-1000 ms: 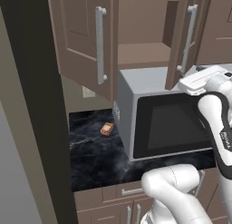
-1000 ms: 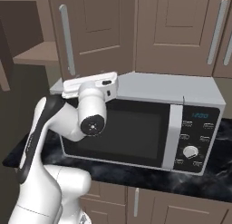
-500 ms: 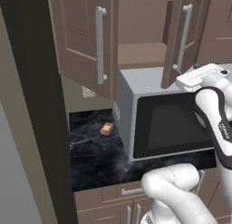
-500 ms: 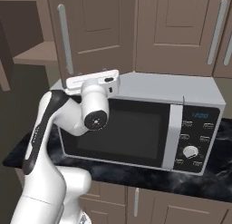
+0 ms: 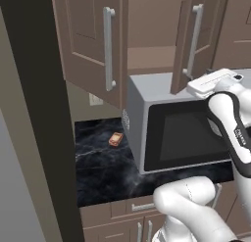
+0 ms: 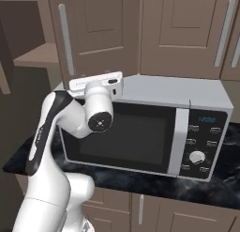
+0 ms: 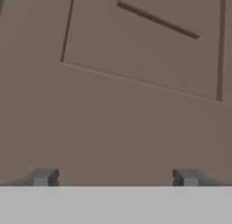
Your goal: Close all open cabinet doors.
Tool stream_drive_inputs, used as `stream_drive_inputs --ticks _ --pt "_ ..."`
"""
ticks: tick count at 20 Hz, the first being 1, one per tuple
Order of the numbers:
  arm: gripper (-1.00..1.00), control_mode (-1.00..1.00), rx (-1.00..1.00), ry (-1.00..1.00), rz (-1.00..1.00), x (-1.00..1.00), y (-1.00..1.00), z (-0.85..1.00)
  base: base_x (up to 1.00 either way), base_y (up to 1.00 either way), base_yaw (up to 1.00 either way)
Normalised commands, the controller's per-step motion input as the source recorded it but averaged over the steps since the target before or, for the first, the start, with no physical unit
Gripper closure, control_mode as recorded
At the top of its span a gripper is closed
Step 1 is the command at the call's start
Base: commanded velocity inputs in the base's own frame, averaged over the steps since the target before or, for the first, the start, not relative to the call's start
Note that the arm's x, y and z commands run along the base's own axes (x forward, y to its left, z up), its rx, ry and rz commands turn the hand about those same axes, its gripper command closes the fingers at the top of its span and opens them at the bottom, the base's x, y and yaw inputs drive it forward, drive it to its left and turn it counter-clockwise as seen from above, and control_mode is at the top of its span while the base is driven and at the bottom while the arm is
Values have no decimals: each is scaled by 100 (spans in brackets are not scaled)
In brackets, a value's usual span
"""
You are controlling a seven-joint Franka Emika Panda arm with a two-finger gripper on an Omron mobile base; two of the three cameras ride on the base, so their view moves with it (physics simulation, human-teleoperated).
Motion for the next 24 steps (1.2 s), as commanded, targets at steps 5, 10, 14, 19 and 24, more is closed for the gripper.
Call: stream_drive_inputs --ticks 5,10,14,19,24 --pt "-100 -100 0 0 -3 28 27 -9 0 0 0" --pt "-100 -100 0 0 -6 28 23 -4 0 0 0" --pt "-100 -100 0 0 -7 28 10 -1 0 0 0" --pt "-100 -100 0 0 -9 28 6 0 0 0 0" --pt "-100 -100 0 0 -10 28 6 0 0 0 0"
